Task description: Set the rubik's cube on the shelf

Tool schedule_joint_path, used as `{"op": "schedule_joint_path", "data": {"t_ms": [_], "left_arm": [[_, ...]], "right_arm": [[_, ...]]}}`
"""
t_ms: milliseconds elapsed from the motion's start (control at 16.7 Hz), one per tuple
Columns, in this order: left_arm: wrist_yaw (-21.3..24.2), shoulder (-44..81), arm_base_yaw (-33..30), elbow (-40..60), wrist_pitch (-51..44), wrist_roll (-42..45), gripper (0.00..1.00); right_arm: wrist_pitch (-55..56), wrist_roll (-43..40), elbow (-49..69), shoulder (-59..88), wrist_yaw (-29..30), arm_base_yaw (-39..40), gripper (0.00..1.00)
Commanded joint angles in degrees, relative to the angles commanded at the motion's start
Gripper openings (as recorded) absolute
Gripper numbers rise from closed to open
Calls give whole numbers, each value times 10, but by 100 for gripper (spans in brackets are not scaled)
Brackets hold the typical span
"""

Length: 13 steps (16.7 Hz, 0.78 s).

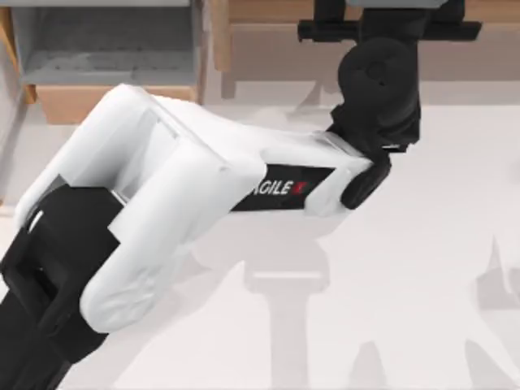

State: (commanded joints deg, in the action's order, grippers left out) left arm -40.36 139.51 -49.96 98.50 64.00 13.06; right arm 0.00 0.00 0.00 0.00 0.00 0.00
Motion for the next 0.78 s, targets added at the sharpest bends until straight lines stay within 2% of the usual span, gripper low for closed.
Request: {"op": "schedule_joint_path", "data": {"t_ms": [420,780], "left_arm": [[27,76,64,117,-90,-24,0],[25,99,82,135,-114,-31,0]], "right_arm": [[0,0,0,0,0,0,100],[0,0,0,0,0,0,100]]}}
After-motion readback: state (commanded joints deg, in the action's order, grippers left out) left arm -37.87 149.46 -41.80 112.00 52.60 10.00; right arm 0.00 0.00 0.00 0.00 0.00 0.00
